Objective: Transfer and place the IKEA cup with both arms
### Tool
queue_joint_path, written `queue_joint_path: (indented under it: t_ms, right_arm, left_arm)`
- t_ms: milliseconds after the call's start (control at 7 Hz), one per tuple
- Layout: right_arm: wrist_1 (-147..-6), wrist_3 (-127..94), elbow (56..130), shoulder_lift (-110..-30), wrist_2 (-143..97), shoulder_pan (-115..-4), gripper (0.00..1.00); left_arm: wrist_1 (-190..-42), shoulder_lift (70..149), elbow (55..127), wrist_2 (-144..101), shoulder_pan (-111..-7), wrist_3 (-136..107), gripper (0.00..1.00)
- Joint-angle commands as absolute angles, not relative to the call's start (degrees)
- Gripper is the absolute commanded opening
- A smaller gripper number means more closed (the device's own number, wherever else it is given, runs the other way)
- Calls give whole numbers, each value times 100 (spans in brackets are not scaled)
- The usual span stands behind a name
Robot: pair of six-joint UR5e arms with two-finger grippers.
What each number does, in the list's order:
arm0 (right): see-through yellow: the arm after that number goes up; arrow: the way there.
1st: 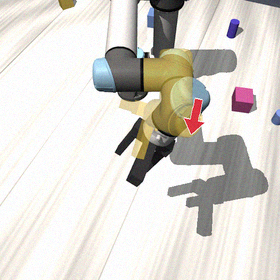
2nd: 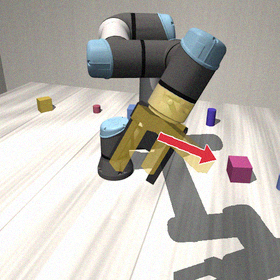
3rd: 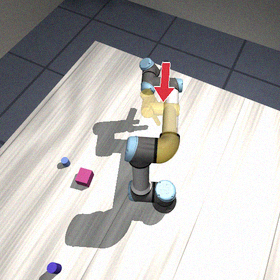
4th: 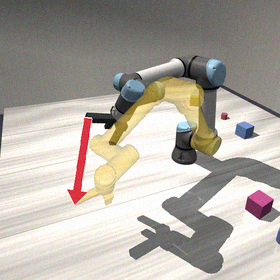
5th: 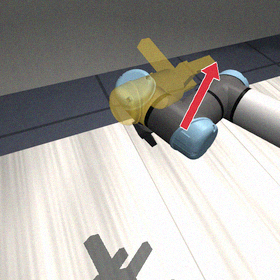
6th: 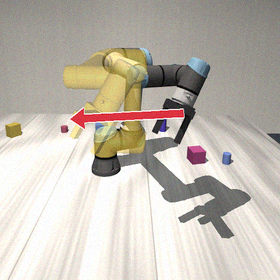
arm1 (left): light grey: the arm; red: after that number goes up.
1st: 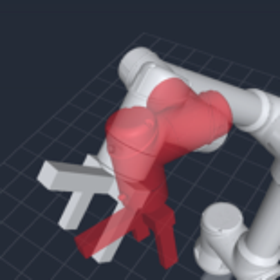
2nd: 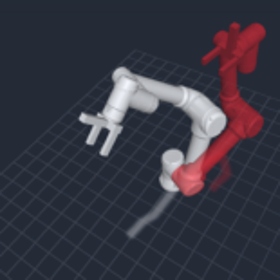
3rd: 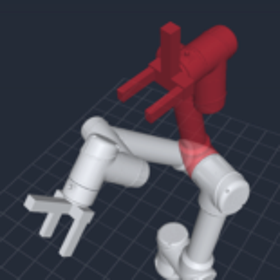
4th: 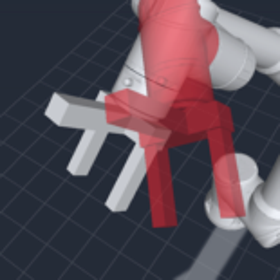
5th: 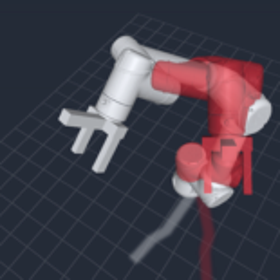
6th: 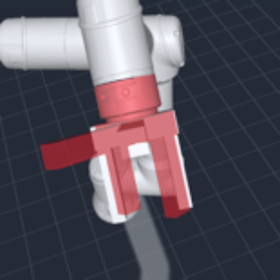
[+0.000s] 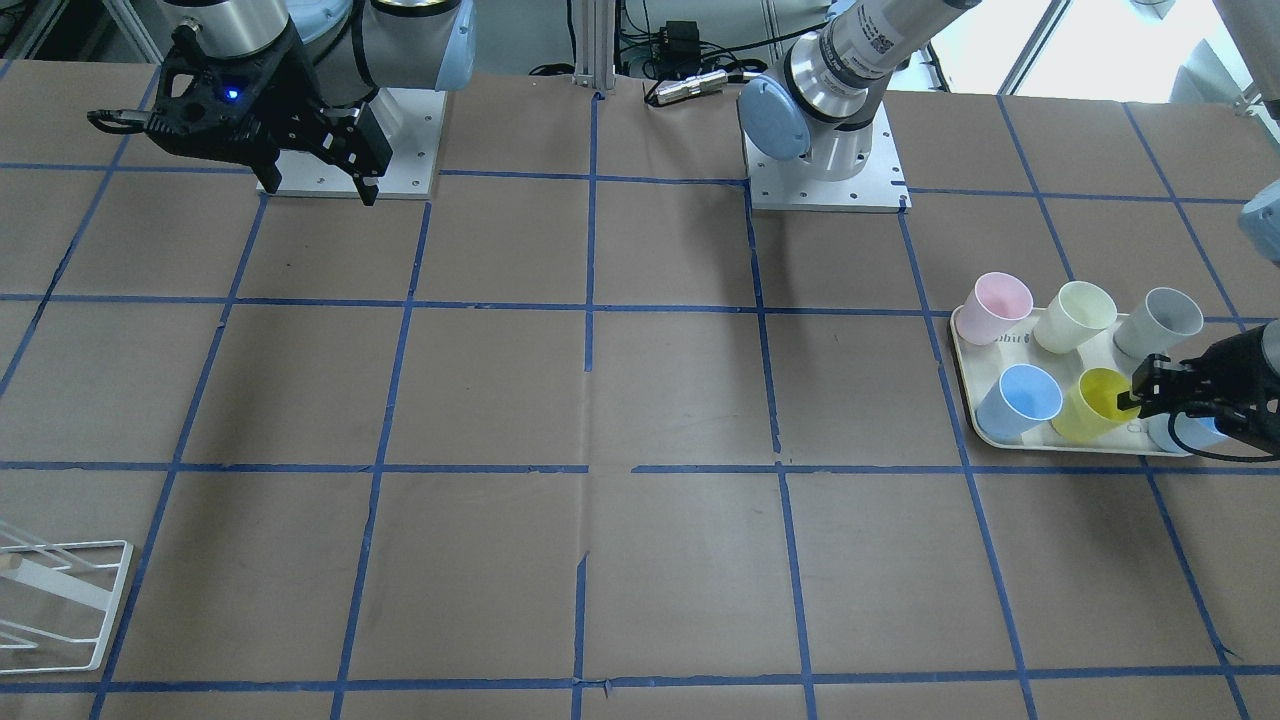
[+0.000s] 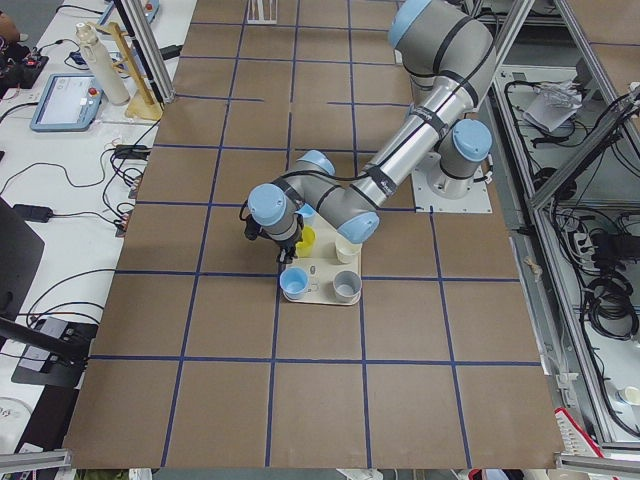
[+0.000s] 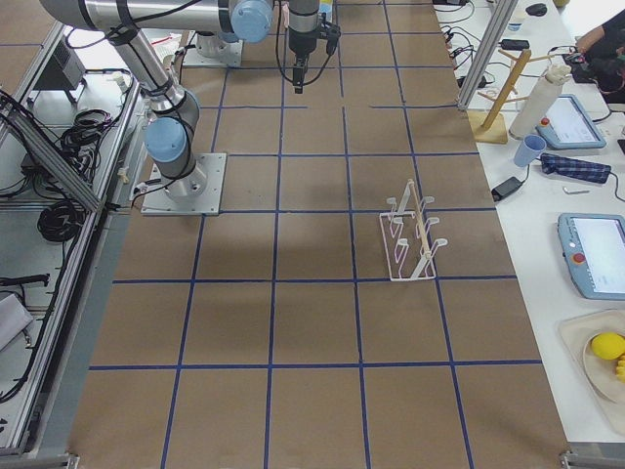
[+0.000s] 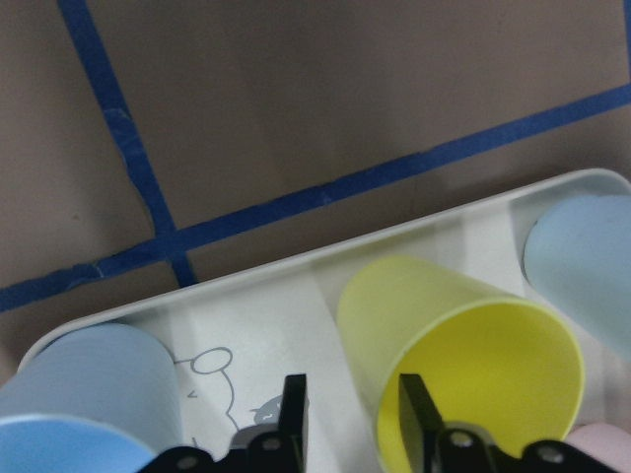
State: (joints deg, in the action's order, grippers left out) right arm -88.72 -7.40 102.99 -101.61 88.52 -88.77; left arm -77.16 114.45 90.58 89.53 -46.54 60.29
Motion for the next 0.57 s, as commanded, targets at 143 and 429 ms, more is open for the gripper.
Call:
queue_joint_path:
  t_ms: [143, 429]
  right_arm:
    - [-8877, -738, 10283, -10160, 8851, -8877, 100]
    - [-8877, -730, 10283, -10160, 8842, -8877, 100]
  left_arm:
    - [-8731, 10612, 8607, 8965, -5611, 4947, 100]
    - [-9421, 9839, 8674, 8912, -6944, 2666, 100]
